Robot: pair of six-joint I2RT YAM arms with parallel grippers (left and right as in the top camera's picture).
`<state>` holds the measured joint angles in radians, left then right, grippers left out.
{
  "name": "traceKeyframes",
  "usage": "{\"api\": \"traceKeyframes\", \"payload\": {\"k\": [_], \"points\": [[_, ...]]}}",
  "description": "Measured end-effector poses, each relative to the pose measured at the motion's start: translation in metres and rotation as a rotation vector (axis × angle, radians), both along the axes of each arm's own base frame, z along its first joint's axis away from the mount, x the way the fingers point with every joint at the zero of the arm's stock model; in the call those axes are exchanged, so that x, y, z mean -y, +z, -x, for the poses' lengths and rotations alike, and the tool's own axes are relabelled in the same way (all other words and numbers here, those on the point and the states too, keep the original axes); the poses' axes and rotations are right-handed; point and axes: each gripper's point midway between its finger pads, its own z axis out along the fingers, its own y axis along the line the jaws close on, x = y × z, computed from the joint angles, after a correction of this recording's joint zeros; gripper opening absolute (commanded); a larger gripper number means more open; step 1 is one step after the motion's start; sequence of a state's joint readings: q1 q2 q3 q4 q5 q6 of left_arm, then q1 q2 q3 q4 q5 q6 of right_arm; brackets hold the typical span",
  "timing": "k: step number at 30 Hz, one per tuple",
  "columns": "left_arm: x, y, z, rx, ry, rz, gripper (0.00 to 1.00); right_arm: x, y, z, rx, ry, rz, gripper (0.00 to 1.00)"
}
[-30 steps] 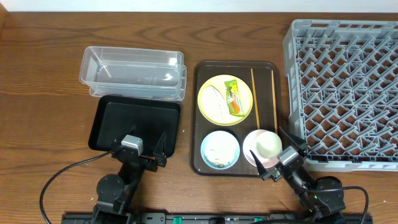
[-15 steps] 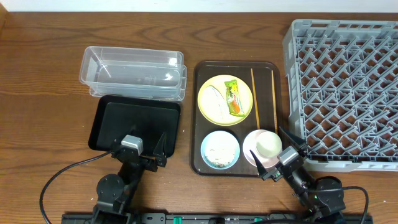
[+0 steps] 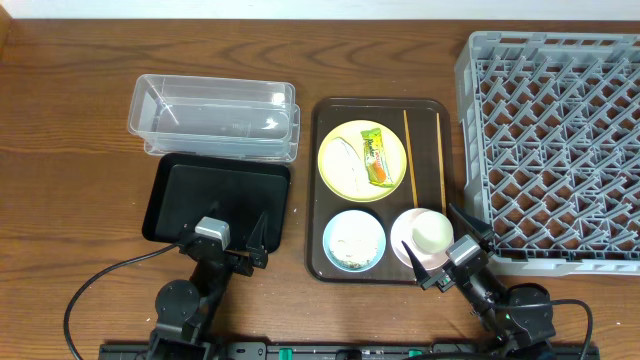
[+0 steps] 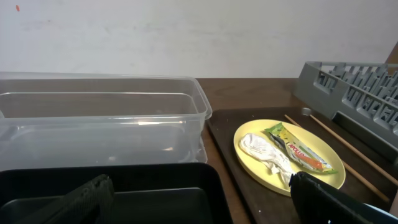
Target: Sort waste into correct bins and load items into the dishwasher rack
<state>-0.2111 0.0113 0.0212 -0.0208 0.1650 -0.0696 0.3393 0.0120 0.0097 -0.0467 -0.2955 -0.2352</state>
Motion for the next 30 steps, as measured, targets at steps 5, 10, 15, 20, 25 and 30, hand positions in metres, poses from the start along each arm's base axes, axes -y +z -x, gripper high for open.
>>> {"api": "traceKeyframes", "payload": {"k": [5,10,15,20,25,30], "points": [[0.000,0.001,0.000,0.002,0.000,0.000,0.93,0.000,0.005,0.000,0.020,0.000,-0.007,0.99],[0.000,0.000,0.000,0.002,0.000,0.001,0.92,0.000,0.012,0.000,0.048,0.000,-0.017,0.99],[0.002,0.002,0.000,0.006,-0.009,0.003,0.92,0.000,0.010,0.000,0.041,0.000,-0.015,0.99],[0.010,0.011,0.002,0.046,-0.058,0.017,0.93,0.000,0.023,0.000,0.080,0.002,-0.052,0.99],[0.013,0.035,0.004,0.116,-0.079,0.070,0.92,0.000,0.044,0.002,0.104,0.009,-0.158,0.99],[0.014,0.083,0.012,0.153,-0.097,0.099,0.93,0.002,0.051,0.005,-0.009,-0.001,-0.193,0.99]]}}
